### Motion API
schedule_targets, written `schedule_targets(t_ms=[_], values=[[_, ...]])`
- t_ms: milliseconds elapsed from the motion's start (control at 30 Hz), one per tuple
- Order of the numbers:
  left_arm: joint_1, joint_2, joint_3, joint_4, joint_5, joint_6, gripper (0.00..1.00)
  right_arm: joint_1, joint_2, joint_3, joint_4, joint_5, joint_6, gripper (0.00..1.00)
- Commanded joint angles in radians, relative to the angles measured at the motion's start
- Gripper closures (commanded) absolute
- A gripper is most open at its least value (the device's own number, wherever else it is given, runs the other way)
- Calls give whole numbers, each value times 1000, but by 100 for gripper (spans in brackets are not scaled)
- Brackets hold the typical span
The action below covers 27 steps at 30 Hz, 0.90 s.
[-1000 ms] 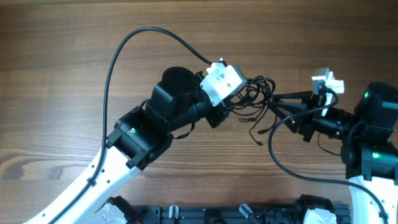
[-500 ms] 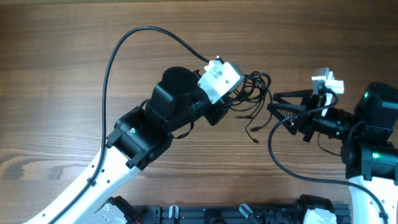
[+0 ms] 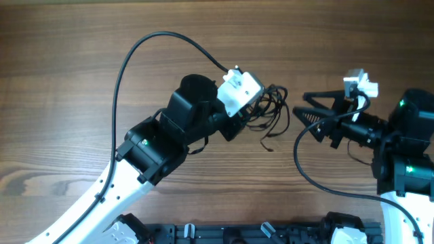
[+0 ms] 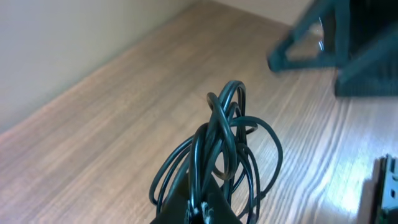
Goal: Untangle cables
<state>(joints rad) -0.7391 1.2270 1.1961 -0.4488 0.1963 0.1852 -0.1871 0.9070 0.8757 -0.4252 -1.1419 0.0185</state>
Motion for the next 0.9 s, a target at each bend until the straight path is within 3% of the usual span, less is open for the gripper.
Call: schedule_targets(t_ms=[0, 100, 233, 400, 733, 867], values=[[2, -2, 6, -23, 89, 126, 96, 0, 4, 13, 88, 89, 79, 36], [2, -2, 6, -10, 201, 231, 96, 0, 4, 13, 148, 91, 45, 34], [2, -2, 6, 62, 241, 230, 96, 0, 4, 13, 74, 85, -100, 35], [2, -2, 6, 75, 240, 230, 96, 0, 4, 13, 13, -64, -229, 36], [2, -2, 6, 106, 257, 186, 96, 0, 4, 13, 13, -122, -228, 35], [2, -2, 6, 108, 500, 185, 96, 0, 6, 13, 34, 124, -110, 34]])
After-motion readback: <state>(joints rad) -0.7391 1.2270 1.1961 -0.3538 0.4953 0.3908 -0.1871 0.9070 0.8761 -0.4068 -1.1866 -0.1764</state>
